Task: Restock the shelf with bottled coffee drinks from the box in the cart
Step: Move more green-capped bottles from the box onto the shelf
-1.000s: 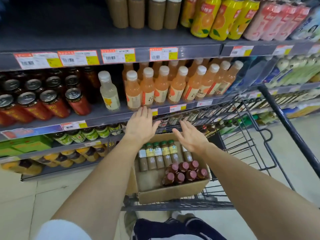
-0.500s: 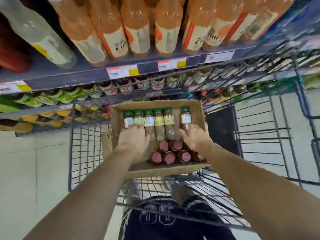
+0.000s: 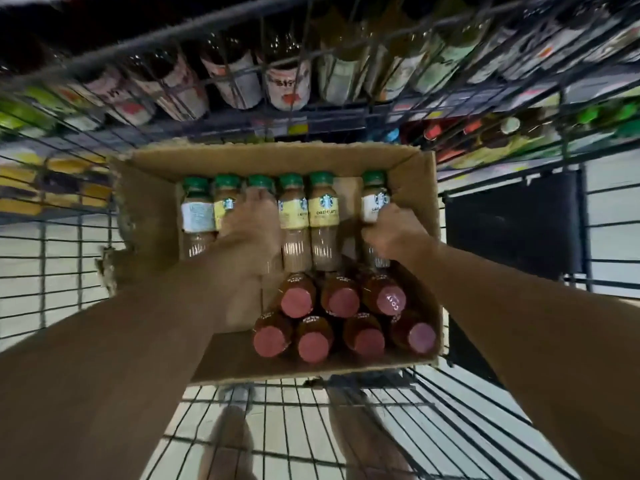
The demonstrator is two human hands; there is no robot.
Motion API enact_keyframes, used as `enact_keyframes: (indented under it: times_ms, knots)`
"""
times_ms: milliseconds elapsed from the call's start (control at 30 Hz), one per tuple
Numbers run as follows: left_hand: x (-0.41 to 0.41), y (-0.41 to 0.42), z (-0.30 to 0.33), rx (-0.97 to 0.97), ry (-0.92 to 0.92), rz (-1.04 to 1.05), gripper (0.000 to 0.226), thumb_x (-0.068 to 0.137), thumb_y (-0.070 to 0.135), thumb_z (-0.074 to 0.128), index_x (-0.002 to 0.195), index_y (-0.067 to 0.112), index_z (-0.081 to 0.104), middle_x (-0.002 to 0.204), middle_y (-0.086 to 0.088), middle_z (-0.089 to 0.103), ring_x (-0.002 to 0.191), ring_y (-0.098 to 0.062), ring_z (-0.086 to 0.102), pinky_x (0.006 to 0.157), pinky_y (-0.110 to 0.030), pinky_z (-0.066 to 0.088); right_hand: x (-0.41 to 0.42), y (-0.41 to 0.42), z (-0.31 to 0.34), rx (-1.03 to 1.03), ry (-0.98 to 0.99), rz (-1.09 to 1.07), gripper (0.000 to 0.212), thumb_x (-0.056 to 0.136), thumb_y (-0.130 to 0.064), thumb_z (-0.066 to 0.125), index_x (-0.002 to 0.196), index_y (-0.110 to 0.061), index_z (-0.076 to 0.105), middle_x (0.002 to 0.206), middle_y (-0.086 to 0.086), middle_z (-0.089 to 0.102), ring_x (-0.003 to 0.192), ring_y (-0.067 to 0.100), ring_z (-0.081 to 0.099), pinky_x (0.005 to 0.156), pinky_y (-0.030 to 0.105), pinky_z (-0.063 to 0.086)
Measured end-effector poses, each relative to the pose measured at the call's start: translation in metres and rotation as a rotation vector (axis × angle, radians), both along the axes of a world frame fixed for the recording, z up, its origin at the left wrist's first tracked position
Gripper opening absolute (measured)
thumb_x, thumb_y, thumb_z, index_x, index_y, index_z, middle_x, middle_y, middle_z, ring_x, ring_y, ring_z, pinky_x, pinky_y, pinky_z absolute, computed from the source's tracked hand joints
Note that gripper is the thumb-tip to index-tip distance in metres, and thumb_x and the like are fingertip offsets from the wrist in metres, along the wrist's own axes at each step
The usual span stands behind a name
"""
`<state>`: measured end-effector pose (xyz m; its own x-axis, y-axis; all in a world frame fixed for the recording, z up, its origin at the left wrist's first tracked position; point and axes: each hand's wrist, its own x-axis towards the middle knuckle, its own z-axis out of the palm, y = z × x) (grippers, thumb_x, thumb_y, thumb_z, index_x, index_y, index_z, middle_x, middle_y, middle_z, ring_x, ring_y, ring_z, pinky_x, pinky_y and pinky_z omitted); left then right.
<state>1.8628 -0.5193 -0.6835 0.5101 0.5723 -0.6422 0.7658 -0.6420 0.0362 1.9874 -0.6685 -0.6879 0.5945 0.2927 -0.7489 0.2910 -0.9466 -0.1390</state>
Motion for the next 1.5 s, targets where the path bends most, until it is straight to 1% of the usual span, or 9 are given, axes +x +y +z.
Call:
enact_keyframes:
  times_ms: [133, 267, 467, 700, 833, 1033, 1167, 1433, 1500]
  knots:
    - [0.005, 0.011, -0.022, -0.07, -0.07, 0.143, 0.071, 0.086, 0.016, 0.068, 0.142, 0.001, 0.028, 0.146, -0.018, 0.033, 0.132, -0.034, 0.037, 0.104, -0.042, 0.037, 0.003, 0.001, -0.017, 0.012, -0.08, 0.001, 0.041, 0.096, -0.019, 0.054, 0.13, 0.002, 0.046, 0.128, 0.021, 0.053, 0.116, 0.033, 0.054, 0.097, 0.036, 0.045]
    - [0.012, 0.015, -0.035, -0.063, -0.09, 0.288, 0.072, 0.083, 0.004, 0.068, 0.14, -0.001, 0.025, 0.141, -0.022, 0.039, 0.128, -0.036, 0.041, 0.101, -0.038, 0.038, 0.0, 0.006, -0.032, 0.036, -0.176, -0.016, 0.034, 0.099, -0.018, 0.045, 0.129, -0.001, 0.046, 0.131, 0.022, 0.049, 0.119, 0.033, 0.051, 0.099, 0.036, 0.04]
    - [0.015, 0.01, -0.044, -0.07, -0.096, 0.32, 0.085, 0.078, 0.009, 0.077, 0.143, -0.001, 0.025, 0.143, -0.019, 0.032, 0.126, -0.034, 0.043, 0.1, -0.035, 0.04, -0.007, 0.009, -0.051, 0.089, -0.149, -0.107, 0.049, 0.096, -0.031, 0.049, 0.133, 0.002, 0.043, 0.138, 0.02, 0.043, 0.126, 0.031, 0.043, 0.103, 0.033, 0.035]
    - [0.011, 0.005, -0.062, -0.047, -0.114, 0.348, 0.078, 0.079, 0.004, 0.072, 0.138, 0.006, 0.02, 0.104, -0.019, 0.061, 0.092, -0.037, 0.062, 0.067, -0.037, 0.048, 0.0, 0.007, -0.059, 0.131, -0.004, -0.375, 0.064, 0.083, -0.033, 0.07, 0.132, -0.006, 0.039, 0.134, 0.018, 0.049, 0.123, 0.034, 0.049, 0.091, 0.032, 0.043]
    - [0.007, 0.005, -0.056, -0.051, -0.064, 0.312, 0.078, 0.078, 0.012, 0.075, 0.136, 0.007, 0.022, 0.103, -0.016, 0.062, 0.092, -0.035, 0.063, 0.072, -0.041, 0.053, 0.002, 0.005, -0.059, 0.169, -0.003, -0.396, 0.066, 0.077, -0.033, 0.075, 0.129, -0.004, 0.047, 0.13, 0.017, 0.054, 0.12, 0.032, 0.052, 0.094, 0.032, 0.046]
    - [-0.006, -0.006, -0.031, -0.003, -0.13, 0.28, 0.07, 0.076, 0.02, 0.08, 0.13, 0.005, 0.038, 0.099, -0.012, 0.063, 0.089, -0.029, 0.062, 0.062, -0.033, 0.042, -0.013, 0.001, -0.04, 0.266, -0.072, -0.411, 0.054, 0.072, -0.032, 0.077, 0.118, -0.01, 0.058, 0.117, 0.01, 0.063, 0.109, 0.029, 0.058, 0.092, 0.036, 0.051]
    - [-0.015, -0.004, -0.003, 0.027, -0.241, 0.243, 0.063, 0.076, 0.029, 0.08, 0.126, 0.011, 0.045, 0.101, -0.01, 0.065, 0.094, -0.032, 0.064, 0.065, -0.034, 0.045, -0.033, -0.001, -0.008, 0.418, -0.149, -0.36, 0.049, 0.074, -0.023, 0.078, 0.116, -0.011, 0.056, 0.11, 0.005, 0.064, 0.099, 0.022, 0.06, 0.078, 0.025, 0.043]
    - [-0.03, 0.029, 0.114, 0.058, -0.483, 0.17, 0.064, 0.069, 0.046, 0.078, 0.117, 0.014, 0.05, 0.091, -0.011, 0.07, 0.089, -0.033, 0.066, 0.076, -0.038, 0.053, -0.07, 0.037, 0.088, 0.669, -0.236, -0.325, 0.054, 0.071, -0.025, 0.078, 0.119, -0.015, 0.057, 0.11, 0.002, 0.066, 0.106, 0.022, 0.062, 0.088, 0.036, 0.051]
    - [-0.038, 0.04, 0.153, 0.065, -0.555, 0.202, 0.063, 0.066, 0.049, 0.078, 0.115, 0.018, 0.052, 0.097, -0.01, 0.071, 0.093, -0.034, 0.065, 0.075, -0.037, 0.051, -0.078, 0.047, 0.122, 0.73, -0.238, -0.352, 0.051, 0.07, -0.021, 0.078, 0.116, -0.017, 0.056, 0.105, -0.003, 0.066, 0.1, 0.016, 0.062, 0.083, 0.029, 0.048]
